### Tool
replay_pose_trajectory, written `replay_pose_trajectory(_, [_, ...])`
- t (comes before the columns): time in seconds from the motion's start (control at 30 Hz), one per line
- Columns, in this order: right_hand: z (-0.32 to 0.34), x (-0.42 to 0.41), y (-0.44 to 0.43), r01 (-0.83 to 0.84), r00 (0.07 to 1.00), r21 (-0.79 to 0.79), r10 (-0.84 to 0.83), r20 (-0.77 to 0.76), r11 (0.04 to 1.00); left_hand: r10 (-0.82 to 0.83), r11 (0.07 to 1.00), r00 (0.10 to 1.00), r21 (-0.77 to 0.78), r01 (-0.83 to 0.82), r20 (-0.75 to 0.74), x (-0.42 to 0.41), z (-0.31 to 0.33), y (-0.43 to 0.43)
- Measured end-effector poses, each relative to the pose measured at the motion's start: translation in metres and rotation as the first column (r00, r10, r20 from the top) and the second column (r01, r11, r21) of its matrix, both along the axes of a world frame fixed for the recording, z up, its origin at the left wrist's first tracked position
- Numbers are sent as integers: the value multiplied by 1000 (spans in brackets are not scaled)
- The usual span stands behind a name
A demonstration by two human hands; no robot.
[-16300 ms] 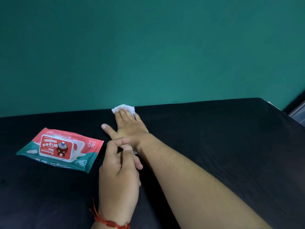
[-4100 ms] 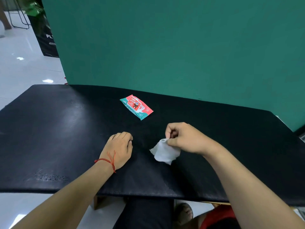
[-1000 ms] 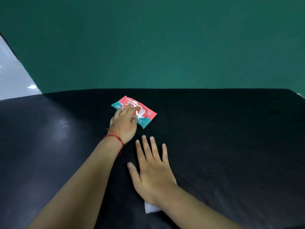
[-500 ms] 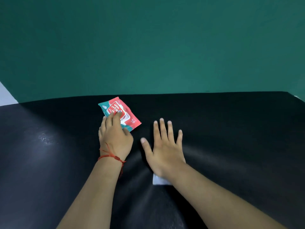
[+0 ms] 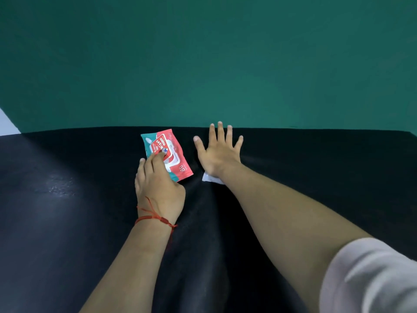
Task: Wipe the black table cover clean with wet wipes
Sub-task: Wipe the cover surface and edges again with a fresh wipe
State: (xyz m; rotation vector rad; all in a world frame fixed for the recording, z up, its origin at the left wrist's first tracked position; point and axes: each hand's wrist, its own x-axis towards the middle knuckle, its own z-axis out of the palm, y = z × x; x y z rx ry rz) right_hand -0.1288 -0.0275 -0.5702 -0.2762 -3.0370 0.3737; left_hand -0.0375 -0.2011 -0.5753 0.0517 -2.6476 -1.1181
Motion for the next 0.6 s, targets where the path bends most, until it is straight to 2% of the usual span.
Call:
replay_pose_trajectory(0.17, [-4,-37,2,70,966,-32,-76,-246,997,17,1000,1000,25,-17,-1,-2,-2,-1])
replay_pose_trajectory(0.27, [1,-53,5,39,820,10,-27,-571,999,31,999,1000,14,-31,-6,-5,-3,1])
replay_pose_trajectory(0.33, [4,-62,8,7,709,20,9,-705,1000,34,999,999,19,-34,-7,-6,-3,3])
replay_pose_trajectory(0.4, [6,-68,10,-14,690,-44,-22,-724,999,41,999,999,24,-41,1,-7,-3,3])
replay_pose_trajectory(0.5, [5,-70,15,-45,800,-225,-100,-592,973,43,999,999,6,-43,11,-7,-4,3])
replay_pose_trajectory(0.57, [14,-70,20,-87,854,-408,-142,-500,909,40,999,999,9,-40,12,-7,-3,4])
replay_pose_trajectory(0.6, [20,-71,21,-114,878,-524,-162,-451,844,46,999,999,13,-46,12,-7,-3,2])
